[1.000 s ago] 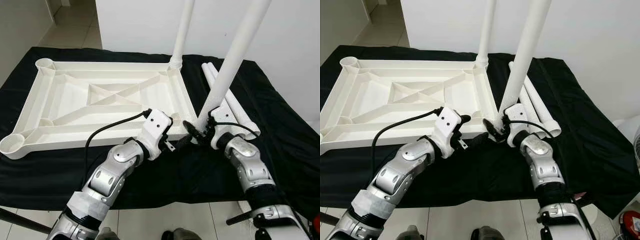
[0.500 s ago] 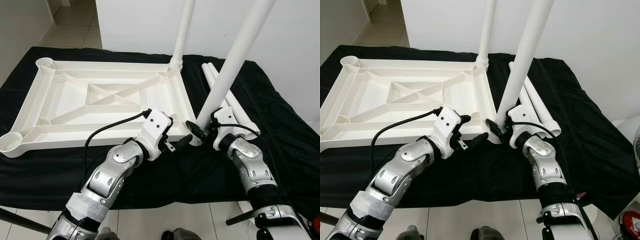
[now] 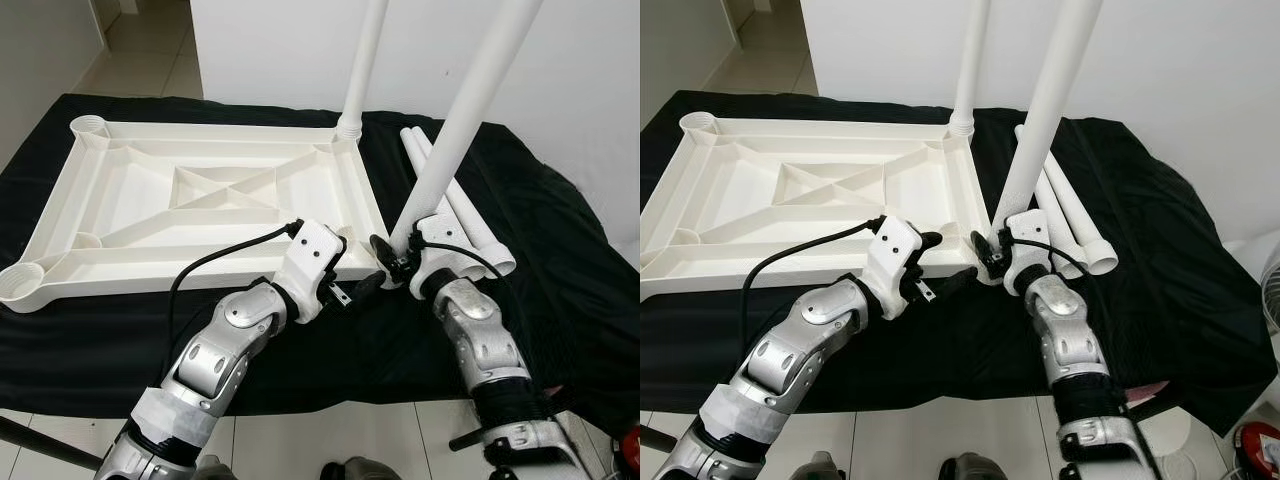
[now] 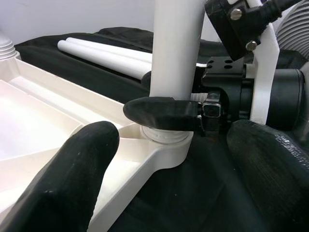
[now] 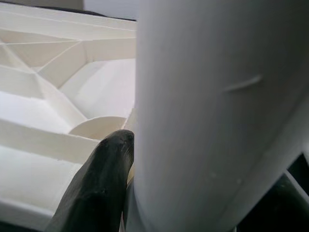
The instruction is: Building children table
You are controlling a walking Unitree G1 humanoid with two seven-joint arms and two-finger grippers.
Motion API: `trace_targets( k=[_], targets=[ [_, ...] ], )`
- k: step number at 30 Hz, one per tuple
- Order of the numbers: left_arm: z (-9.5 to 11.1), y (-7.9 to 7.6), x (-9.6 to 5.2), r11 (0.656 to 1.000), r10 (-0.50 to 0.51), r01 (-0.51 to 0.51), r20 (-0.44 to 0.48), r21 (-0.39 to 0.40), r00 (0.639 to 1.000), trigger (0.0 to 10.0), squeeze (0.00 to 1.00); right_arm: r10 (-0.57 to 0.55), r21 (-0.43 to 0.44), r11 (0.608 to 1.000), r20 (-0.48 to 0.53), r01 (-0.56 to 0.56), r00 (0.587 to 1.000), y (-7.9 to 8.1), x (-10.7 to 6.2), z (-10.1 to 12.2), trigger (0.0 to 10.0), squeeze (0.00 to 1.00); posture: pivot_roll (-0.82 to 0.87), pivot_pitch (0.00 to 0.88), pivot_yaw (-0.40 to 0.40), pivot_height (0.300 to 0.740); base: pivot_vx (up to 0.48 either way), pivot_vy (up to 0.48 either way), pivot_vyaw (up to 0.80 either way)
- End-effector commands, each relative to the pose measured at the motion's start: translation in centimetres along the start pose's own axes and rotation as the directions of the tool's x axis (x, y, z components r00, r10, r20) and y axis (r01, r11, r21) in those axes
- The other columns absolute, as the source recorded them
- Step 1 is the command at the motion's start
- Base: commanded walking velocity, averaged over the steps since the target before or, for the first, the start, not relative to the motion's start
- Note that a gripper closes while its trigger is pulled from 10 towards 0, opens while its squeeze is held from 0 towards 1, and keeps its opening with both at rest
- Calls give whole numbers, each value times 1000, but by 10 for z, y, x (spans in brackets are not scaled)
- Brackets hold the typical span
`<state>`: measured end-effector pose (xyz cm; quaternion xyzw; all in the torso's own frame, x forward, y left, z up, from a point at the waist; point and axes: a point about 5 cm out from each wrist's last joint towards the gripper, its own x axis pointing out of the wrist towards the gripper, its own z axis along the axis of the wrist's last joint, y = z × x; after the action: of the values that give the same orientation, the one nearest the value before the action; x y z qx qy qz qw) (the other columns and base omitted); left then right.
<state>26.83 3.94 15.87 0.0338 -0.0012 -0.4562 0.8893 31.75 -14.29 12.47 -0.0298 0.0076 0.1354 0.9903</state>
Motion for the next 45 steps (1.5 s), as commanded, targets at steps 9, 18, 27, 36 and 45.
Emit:
trace_targets(
  k=[9,18,27,36,45],
  targets=[
    [1,-5,1,998,-56,56,3,-10,998,10000,0,-251,95,963,-32,253,967,19,-5,0,10000,0,87,0,-94,740,0,0,0],
    [1,-8,4,998,-66,67,9,-10,998,10000,0,-114,135,984,-2,113,993,39,-3,4,10000,1000,84,0,-97,740,0,0,0],
    [0,-7,3,998,-62,62,8,-7,998,10000,0,-50,86,995,24,48,998,26,-7,10,10000,1000,89,0,-100,740,0,0,0],
    [0,-7,2,998,-63,63,6,-7,998,10000,0,149,-78,986,14,-148,989,4,-11,6,10000,0,85,0,-92,740,0,0,0],
    [0,-8,2,997,-77,77,-1,-6,997,10000,0,291,-154,944,-37,-293,956,-3,-4,-1,10000,0,88,0,-88,740,0,0,0]
  ],
)
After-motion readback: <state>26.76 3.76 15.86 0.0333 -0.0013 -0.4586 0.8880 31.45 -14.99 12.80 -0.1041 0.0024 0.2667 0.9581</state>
